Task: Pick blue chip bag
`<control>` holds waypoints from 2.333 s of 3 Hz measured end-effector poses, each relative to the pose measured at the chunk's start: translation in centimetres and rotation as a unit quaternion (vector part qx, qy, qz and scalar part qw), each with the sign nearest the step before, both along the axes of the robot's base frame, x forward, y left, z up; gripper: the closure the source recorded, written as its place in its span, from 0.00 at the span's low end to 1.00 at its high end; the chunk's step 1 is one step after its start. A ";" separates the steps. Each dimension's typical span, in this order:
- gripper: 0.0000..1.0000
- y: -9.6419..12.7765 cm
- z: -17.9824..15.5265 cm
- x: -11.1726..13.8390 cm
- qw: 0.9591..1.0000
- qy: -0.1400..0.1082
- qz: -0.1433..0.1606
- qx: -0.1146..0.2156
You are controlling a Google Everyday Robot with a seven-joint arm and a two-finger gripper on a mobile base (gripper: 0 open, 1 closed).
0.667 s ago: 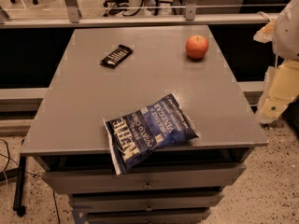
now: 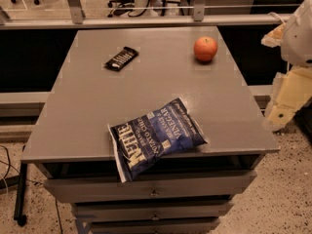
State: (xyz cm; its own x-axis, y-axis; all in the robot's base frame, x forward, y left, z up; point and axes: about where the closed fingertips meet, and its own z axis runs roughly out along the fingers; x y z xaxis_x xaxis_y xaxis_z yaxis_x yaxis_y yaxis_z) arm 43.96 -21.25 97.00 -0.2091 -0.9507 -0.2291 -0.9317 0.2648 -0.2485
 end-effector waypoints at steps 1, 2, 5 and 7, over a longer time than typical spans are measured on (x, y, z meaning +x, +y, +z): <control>0.00 2.0 -4.0 0.6 0.999 0.016 0.006 0.048; 0.00 5.3 -9.0 1.8 0.991 0.043 -0.002 0.127; 0.10 13.0 -13.8 3.8 0.954 0.097 -0.038 0.282; 0.56 13.8 -13.4 3.9 0.947 0.097 -0.048 0.303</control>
Offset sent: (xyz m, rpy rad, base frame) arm 0.0372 0.0947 -0.1473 0.4752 0.1613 -0.0339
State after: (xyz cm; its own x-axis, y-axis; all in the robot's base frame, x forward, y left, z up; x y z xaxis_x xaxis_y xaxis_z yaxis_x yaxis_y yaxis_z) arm 47.83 -7.44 83.56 -0.3817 -0.6312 -0.6752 -0.9088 0.3894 0.1498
